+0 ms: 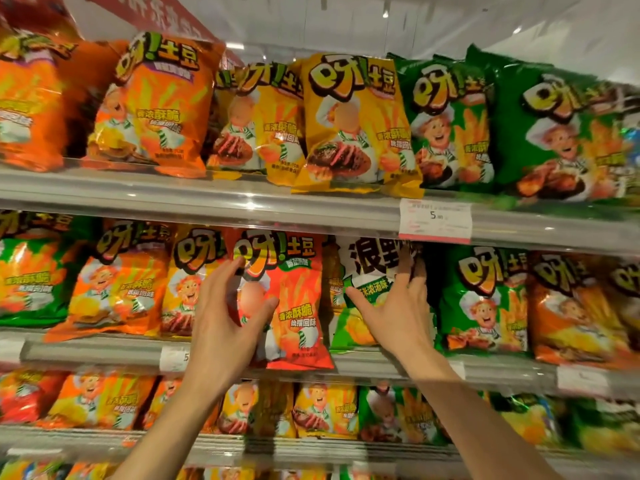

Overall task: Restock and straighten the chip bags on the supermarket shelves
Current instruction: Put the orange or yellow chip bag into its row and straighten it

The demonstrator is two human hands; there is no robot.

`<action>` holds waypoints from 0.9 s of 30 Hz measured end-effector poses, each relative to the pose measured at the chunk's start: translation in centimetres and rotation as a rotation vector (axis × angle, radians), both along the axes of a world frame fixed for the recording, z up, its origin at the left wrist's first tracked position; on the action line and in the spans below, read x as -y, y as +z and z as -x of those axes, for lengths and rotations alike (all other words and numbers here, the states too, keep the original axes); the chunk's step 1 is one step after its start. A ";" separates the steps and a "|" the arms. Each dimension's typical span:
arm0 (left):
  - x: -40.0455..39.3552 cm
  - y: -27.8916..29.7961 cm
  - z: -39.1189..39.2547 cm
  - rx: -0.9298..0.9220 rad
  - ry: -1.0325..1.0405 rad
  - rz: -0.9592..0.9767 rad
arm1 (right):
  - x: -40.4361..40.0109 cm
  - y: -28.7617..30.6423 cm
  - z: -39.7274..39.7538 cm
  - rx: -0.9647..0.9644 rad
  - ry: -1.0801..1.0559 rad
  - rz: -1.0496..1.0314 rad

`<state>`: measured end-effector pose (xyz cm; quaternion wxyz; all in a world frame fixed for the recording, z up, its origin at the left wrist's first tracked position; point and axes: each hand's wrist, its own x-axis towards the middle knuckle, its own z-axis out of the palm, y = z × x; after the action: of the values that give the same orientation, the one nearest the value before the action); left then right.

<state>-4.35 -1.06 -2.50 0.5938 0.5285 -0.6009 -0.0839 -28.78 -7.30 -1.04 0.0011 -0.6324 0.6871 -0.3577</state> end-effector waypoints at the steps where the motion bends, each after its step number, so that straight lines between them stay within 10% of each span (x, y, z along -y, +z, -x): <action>1: 0.0 0.1 0.1 -0.002 0.001 0.005 | 0.1 0.1 0.1 0.007 0.002 0.021; 27: 4.0 -0.1 5.7 0.183 0.087 -0.058 | -5.2 1.2 4.2 0.143 0.123 -0.021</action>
<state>-10.01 -5.04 -2.59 0.5238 0.5767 -0.6264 -0.0266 -32.97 -2.14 0.15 0.0787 -0.6461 0.6490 -0.3940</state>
